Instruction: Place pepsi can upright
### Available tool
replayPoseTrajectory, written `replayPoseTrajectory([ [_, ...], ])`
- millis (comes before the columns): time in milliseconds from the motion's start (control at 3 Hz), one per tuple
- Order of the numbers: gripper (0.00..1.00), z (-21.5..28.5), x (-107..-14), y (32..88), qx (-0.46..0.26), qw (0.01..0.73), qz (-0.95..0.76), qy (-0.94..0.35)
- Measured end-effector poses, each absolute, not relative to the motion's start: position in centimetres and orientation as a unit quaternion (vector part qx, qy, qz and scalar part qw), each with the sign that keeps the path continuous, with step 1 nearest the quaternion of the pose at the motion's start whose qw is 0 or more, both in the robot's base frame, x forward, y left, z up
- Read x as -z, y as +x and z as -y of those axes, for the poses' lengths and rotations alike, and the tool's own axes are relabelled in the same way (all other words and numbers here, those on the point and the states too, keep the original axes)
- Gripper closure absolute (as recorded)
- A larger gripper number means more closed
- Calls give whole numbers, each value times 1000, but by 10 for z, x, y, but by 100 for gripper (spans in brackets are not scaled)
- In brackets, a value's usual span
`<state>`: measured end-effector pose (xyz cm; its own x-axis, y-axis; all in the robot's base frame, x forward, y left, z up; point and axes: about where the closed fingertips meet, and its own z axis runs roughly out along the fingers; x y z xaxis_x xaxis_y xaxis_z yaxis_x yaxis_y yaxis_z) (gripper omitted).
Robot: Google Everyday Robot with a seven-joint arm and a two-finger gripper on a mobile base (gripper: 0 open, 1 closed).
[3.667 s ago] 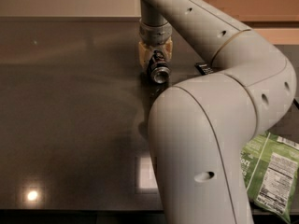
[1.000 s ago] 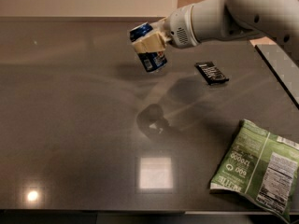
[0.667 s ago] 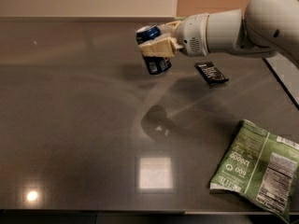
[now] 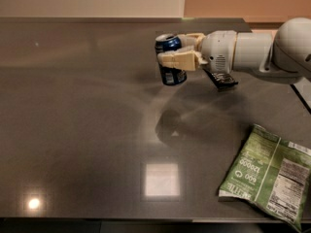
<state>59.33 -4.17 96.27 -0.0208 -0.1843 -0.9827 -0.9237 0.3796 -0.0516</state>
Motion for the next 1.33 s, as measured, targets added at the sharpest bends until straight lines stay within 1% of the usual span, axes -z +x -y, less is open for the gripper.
replayPoseTrajectory([
  [667,100,49,-932,588,-378,547,-599,-446],
  [1333,100,44,-920,582,-378,565,-584,-445],
])
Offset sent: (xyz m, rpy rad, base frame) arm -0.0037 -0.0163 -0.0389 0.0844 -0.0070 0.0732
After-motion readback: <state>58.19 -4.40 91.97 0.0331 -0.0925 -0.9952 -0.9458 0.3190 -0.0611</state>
